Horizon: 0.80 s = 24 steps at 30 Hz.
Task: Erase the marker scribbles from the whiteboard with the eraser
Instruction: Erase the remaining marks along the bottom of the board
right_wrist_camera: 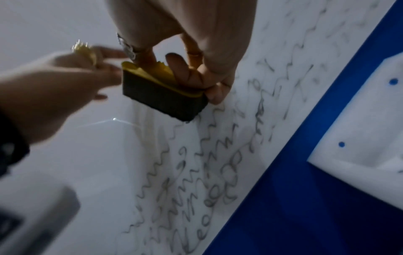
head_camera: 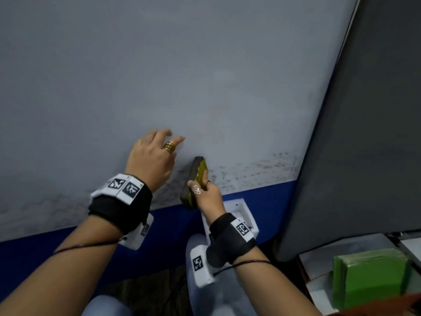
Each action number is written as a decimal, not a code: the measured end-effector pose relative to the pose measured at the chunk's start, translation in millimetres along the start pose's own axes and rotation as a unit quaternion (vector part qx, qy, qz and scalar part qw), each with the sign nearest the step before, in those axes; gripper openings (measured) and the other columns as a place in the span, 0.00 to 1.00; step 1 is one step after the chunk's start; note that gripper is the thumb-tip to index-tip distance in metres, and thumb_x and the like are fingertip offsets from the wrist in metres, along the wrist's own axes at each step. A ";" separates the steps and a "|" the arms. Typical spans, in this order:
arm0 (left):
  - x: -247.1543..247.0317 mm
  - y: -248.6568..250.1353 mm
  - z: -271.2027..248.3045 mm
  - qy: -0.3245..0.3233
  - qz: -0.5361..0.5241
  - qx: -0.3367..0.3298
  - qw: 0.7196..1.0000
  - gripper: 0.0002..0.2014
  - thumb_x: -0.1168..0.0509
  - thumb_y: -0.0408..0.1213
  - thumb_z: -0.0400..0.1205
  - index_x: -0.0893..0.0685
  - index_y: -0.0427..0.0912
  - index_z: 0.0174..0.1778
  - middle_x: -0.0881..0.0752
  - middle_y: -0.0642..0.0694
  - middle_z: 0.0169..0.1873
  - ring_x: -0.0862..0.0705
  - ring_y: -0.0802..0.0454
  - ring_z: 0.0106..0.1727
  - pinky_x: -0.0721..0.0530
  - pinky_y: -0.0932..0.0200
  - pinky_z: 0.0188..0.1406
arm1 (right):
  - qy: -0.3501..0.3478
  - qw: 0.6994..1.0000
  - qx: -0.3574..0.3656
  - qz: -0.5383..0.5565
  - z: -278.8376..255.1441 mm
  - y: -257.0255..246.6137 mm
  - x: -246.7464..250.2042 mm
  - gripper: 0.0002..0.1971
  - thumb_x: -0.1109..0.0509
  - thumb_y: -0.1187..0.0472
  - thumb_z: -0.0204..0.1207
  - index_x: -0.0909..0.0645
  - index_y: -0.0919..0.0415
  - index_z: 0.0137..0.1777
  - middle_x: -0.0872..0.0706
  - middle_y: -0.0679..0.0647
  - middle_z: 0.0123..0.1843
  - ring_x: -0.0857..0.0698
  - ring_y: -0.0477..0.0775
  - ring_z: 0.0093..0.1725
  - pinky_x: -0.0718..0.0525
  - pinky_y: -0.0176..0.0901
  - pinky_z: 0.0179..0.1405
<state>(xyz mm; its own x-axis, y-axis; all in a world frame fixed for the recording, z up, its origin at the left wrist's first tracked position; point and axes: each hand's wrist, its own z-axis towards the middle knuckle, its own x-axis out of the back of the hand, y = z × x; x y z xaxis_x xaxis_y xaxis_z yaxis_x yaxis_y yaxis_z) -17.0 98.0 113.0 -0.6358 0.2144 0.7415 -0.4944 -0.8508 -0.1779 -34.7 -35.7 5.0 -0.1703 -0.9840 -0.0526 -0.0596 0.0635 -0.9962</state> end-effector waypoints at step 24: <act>-89.2 22.5 -50.5 0.101 0.011 0.058 0.993 0.45 0.46 0.30 0.69 0.55 0.63 0.81 0.27 0.39 0.49 0.26 0.40 0.43 0.28 0.48 0.41 | 0.077 0.519 0.706 -0.477 80.5 -154.6 35.8 0.32 0.39 0.75 0.64 0.22 0.61 0.71 0.26 0.67 0.74 0.37 0.66 0.75 0.36 0.56 0.76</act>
<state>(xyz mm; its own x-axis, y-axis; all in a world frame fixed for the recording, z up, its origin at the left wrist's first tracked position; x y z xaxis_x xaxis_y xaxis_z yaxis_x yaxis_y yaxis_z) -1.4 84.0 10.1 -0.7575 0.2767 0.5913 -0.4149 -0.9033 -0.1089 47.6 -94.2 151.5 -0.8084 -0.4239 0.4084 0.5714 -0.7319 0.3712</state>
